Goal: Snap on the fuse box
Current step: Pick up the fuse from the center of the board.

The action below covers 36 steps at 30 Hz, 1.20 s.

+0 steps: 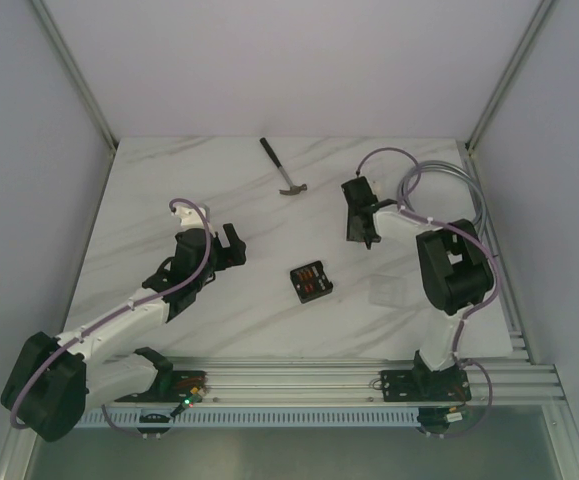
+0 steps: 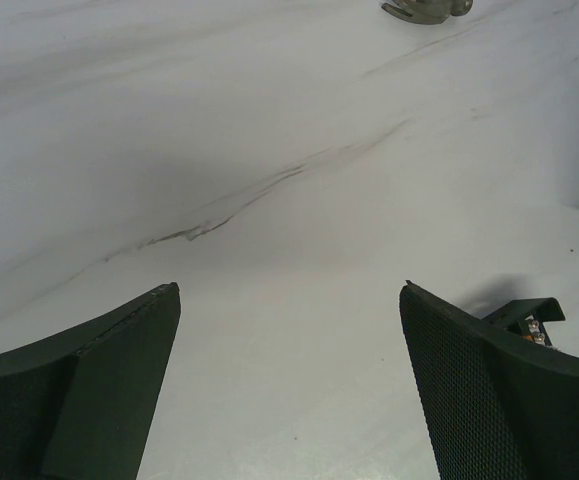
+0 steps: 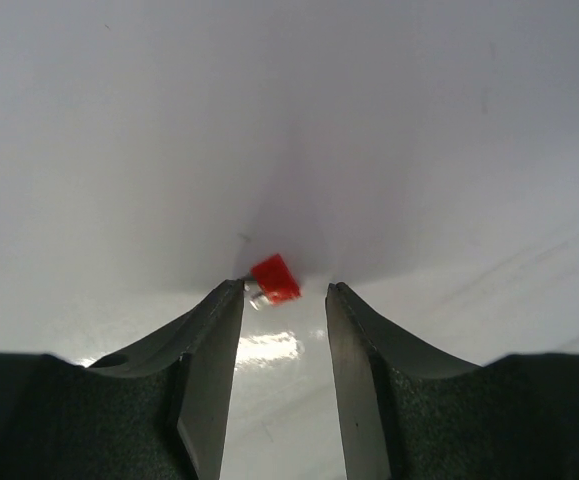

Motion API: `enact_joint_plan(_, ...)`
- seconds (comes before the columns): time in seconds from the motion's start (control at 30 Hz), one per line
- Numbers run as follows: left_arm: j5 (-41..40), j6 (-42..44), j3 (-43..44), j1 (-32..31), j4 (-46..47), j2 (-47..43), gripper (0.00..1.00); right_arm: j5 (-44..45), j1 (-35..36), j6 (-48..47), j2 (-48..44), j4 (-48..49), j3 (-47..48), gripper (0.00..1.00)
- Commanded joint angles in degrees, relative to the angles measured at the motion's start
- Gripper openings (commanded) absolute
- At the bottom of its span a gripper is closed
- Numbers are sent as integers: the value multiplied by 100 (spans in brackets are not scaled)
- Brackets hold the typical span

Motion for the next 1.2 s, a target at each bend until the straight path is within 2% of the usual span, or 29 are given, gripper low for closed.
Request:
enact_joint_plan(0.0,-8,-35,-10,38,-47,9,100,236,-80,-68,-331,-292,-345,45)
enact_joint_plan(0.23,18,-45,-9,38,-42,20,100,-27,-194,-87,-438,-203,-325,45)
enact_joint_plan(0.37,23,-44,-7,39,-47,28,100,-395,-194,-191,-405,-25,-170,49)
enact_joint_plan(0.77,35,-44,-9,38,-43,13,100,-545,-229,68,83,-134,269,52)
enact_joint_plan(1.17,53,-47,-5,40,-40,32,100,-624,-237,212,255,-240,310,41)
